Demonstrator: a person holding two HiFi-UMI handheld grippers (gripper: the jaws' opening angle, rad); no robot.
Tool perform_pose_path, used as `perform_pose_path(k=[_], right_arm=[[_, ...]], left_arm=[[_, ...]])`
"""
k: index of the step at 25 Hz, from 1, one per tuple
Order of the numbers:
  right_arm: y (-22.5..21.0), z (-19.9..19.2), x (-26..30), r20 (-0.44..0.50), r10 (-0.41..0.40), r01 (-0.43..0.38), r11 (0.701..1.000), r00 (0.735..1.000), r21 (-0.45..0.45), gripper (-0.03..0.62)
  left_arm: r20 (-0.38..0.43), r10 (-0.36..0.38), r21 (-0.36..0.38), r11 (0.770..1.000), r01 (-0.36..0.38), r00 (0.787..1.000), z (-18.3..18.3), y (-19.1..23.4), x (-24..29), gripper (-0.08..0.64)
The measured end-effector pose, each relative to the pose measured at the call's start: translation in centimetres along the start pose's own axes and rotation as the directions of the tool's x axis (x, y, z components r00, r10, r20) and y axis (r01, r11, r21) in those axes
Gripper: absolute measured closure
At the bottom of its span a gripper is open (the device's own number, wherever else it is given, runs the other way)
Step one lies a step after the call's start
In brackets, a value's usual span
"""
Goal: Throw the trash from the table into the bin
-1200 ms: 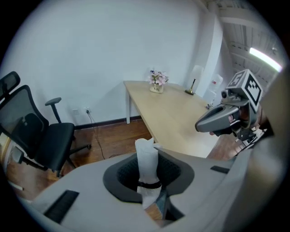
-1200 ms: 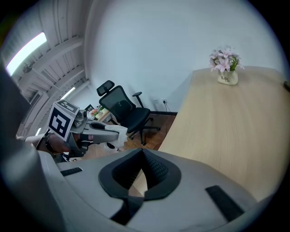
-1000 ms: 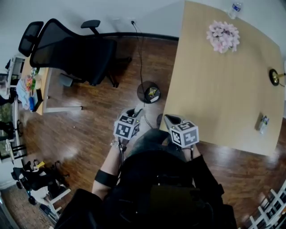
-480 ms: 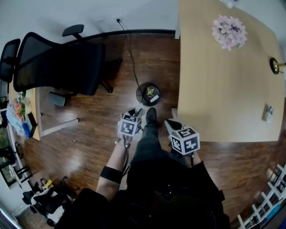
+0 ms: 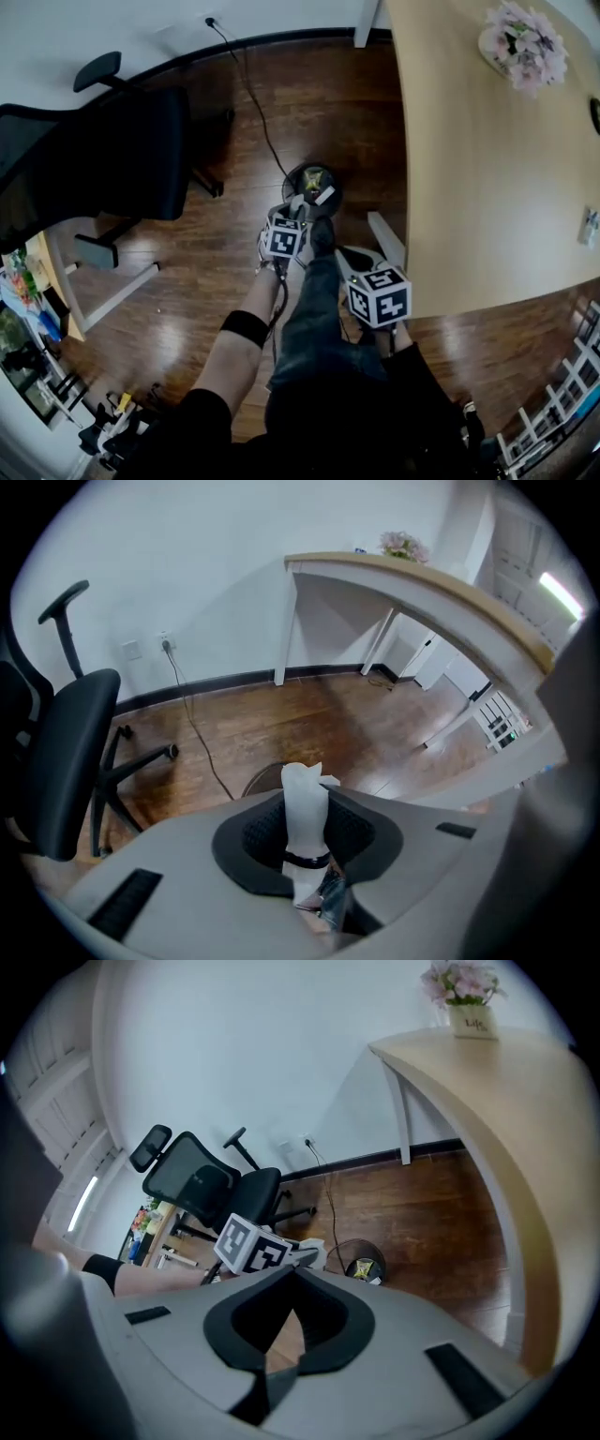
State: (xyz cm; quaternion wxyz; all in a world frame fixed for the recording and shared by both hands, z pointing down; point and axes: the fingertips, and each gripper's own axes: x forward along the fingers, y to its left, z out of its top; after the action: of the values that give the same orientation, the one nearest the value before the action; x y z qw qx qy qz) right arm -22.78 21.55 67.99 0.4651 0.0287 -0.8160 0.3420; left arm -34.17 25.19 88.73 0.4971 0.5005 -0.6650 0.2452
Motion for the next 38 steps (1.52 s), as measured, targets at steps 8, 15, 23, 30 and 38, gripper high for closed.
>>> perform_pose_path(k=[8,15,23,30,38], right_arm=[[-5.2,-1.0,6.5,-0.012,-0.056,0.056,0.997,0.998,0.052,0.584],[-5.6,-2.0,9.3,-0.051,-0.059,0.063,0.996,0.997,0.064,0.584],[-5.8,-2.7,10.2,-0.075,-0.046,0.051,0.996,0.996,0.071,0.584],[-6.1,-2.4,9.4,-0.061,-0.047,0.052,0.996,0.997,0.075,0.584],[-5.0,-1.9,6.6,-0.044,-0.041,0.043,0.998,0.998,0.042,0.584]], left_arm=[[-0.075,-0.004,0.037,0.999,0.007,0.997,-3.0,2.4,10.5,0.48],[-0.093,0.001,0.011,1.0,0.0,0.996,-3.7,3.8,13.5,0.477],[-0.139,-0.047,-0.01,0.999,0.046,0.989,-4.5,3.5,14.3,0.25],[-0.11,-0.058,0.001,0.998,0.059,0.992,-3.9,2.7,12.9,0.255],[-0.037,-0.11,0.064,0.992,0.112,0.993,-1.8,-1.6,3.7,0.368]])
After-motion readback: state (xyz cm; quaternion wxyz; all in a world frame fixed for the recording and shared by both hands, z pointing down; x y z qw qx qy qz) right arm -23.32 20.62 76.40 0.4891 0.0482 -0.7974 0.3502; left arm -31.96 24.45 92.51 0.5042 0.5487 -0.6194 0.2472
